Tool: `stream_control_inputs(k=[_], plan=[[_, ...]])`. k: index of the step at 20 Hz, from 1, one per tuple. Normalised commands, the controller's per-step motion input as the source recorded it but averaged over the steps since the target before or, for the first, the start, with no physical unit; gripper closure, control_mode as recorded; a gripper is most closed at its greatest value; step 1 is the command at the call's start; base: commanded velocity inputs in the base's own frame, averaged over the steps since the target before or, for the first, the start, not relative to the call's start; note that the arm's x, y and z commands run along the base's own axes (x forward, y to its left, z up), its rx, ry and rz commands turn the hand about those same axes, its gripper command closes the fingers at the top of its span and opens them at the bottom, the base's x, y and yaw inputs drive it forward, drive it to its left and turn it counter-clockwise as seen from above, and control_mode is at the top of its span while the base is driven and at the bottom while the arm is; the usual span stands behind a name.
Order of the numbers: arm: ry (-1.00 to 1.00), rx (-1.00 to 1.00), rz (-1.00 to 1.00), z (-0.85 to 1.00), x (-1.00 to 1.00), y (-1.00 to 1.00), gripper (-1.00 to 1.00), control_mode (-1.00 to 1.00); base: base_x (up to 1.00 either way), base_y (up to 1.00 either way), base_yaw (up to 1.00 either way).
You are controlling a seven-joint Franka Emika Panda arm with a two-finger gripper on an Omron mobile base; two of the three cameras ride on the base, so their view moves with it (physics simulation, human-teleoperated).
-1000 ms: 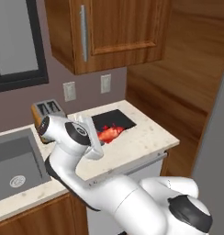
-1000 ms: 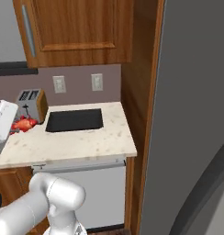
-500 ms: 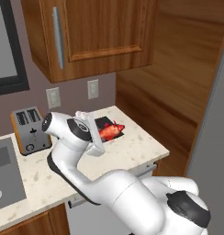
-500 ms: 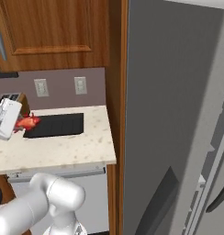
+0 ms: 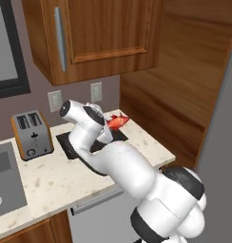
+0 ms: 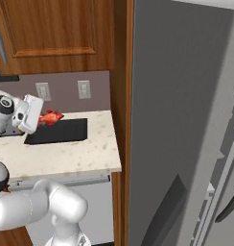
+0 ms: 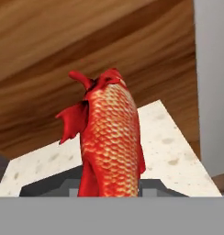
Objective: Take the fish out of the fridge, briefly rinse it in the sink, and place it on the tray next to the sink.
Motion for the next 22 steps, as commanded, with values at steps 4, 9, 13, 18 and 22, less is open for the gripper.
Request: stream_control_inputs(k=[4, 9, 13, 18, 22], plan=[[0.11, 0.16, 0.11, -0.01, 0.86, 0.0, 1.0, -1.0, 0.0, 0.0, 0.0], [0.07, 0.07, 0.2, -0.12, 0.2, 0.04, 1.0, -1.0, 0.0, 0.0, 0.0], [0.05, -0.07, 0.05, -0.48, -0.01, 0.25, 1.0, -1.0, 0.0, 0.0, 0.0], [0.07, -0.12, 0.05, -0.57, 0.08, 0.35, 1.0, -1.0, 0.0, 0.0, 0.0], [0.08, -0.01, 0.0, -0.23, 0.52, 0.31, 1.0, -1.0, 0.0, 0.0, 0.0]])
